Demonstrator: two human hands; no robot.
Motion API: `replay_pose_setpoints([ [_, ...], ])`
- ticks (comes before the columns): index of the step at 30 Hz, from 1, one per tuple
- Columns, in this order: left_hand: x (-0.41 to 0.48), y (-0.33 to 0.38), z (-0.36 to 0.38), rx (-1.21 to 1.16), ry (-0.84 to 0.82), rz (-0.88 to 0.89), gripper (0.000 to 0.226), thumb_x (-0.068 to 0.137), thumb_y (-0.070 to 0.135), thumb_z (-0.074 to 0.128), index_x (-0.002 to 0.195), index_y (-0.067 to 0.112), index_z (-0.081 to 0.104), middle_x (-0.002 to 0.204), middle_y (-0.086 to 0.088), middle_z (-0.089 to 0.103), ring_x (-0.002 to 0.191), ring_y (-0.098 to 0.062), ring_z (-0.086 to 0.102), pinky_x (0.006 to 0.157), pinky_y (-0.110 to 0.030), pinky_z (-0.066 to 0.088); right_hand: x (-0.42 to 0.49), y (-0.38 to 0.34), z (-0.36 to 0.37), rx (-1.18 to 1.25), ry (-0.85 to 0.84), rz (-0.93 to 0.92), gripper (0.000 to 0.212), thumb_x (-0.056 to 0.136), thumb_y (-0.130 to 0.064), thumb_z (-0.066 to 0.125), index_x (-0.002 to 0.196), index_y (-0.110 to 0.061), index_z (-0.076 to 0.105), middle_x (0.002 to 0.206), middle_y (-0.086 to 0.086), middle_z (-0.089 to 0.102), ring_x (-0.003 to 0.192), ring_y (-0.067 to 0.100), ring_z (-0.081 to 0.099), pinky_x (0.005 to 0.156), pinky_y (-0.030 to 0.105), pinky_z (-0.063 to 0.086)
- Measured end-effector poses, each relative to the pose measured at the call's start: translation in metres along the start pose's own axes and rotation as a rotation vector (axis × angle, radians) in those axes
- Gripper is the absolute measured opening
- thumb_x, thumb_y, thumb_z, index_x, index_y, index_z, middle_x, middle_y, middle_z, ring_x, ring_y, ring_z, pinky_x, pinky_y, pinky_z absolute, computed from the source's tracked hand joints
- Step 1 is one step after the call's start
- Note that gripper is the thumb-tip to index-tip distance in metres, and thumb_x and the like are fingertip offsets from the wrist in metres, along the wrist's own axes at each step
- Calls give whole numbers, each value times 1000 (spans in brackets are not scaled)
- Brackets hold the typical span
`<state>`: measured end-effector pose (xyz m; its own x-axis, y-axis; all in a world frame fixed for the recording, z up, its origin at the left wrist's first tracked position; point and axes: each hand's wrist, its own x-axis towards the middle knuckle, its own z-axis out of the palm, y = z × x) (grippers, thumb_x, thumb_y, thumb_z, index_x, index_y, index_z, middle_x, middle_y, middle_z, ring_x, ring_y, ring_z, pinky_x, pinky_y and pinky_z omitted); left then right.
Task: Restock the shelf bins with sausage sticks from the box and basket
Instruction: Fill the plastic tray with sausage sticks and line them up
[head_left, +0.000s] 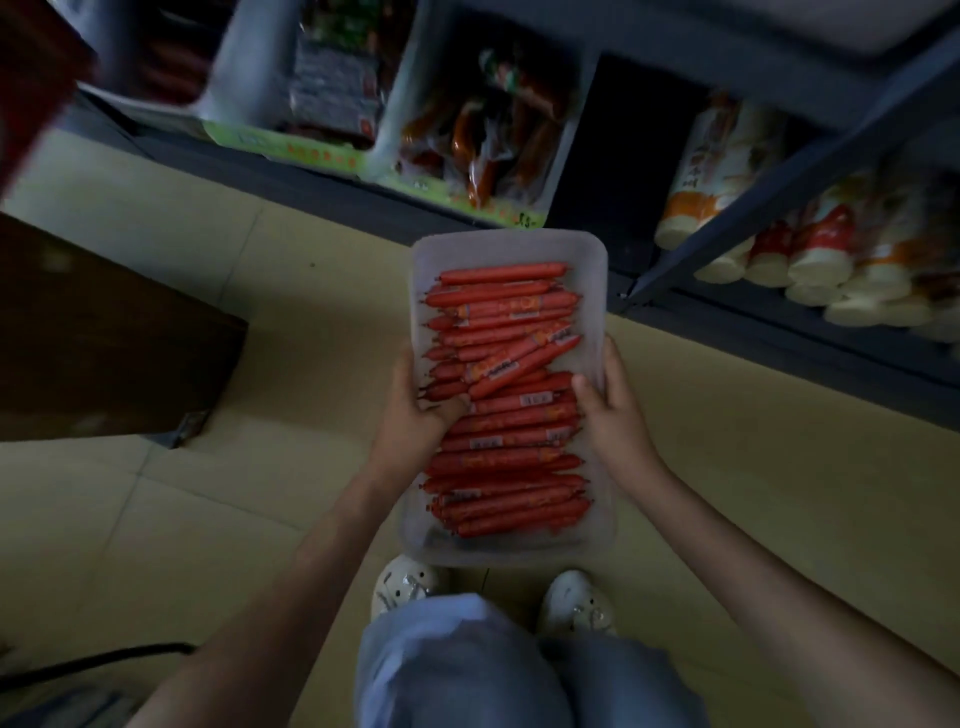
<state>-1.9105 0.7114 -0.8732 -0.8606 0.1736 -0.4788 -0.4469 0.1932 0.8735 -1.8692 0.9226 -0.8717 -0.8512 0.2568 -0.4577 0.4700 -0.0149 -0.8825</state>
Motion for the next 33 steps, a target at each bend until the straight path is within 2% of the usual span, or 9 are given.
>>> replay_pose_setpoints([
  [2,-32,47,-10,-22,4,5,71,75,25,76,134,34,38,125,4,60,112,-18,61,93,-51,49,-29,-52,-1,27,-19,-10,54,101,-15,42,150,-23,21,136,-17,46,118,-9,49,85,9,46],
  [6,-100,144,-35,-26,45,7,75,73,26,76,134,42,36,119,7,64,107,-19,64,91,-53,50,-92,-153,0,16,-73,-7,68,92,-29,60,147,-39,21,149,-13,36,134,7,38,108,45,38],
  [10,-174,248,-71,-11,101,49,80,72,21,75,137,45,34,119,16,63,109,-10,62,97,-46,47,-159,-260,13,-62,-114,-47,93,74,-44,75,147,-41,17,154,-12,26,141,10,26,113,51,28],
  [14,-248,357,-113,-36,138,95,83,71,27,75,139,45,32,117,26,61,106,3,60,92,-25,44,-224,-369,29,-53,-179,-156,84,83,-30,71,146,-41,18,150,-14,32,137,9,33,110,50,33],
  [18,-311,459,-158,-84,168,148,77,64,32,78,130,47,40,114,20,64,104,-5,64,94,-43,49,-269,-475,49,-74,-234,-222,89,76,-44,71,146,-46,15,153,-16,26,140,11,28,110,52,32],
  [21,-339,522,-190,-157,188,195,65,72,18,78,119,46,44,96,19,66,76,8,66,75,-31,57,-286,-548,70,-44,-285,-193,101,68,-51,77,146,-46,14,154,-14,23,140,15,27,109,52,34],
  [26,-367,611,-242,-204,192,221,53,78,6,74,90,47,43,96,6,63,91,-25,68,83,-52,54,-296,-642,108,85,-366,-223,122,36,-61,88,141,-46,26,150,-2,36,130,28,45,88,55,50],
  [30,-372,670,-275,-177,180,268,46,81,6,71,86,43,44,95,4,62,91,-31,68,81,-52,54,-300,-704,130,147,-355,-294,111,51,-43,89,143,-40,28,146,1,43,121,25,54,88,52,52],
  [33,-362,710,-292,-172,168,280,44,81,7,70,92,41,46,93,8,59,86,-27,68,64,-39,58,-293,-744,138,141,-339,-331,98,61,-35,85,143,-36,30,141,2,49,112,23,61,86,48,53],
])
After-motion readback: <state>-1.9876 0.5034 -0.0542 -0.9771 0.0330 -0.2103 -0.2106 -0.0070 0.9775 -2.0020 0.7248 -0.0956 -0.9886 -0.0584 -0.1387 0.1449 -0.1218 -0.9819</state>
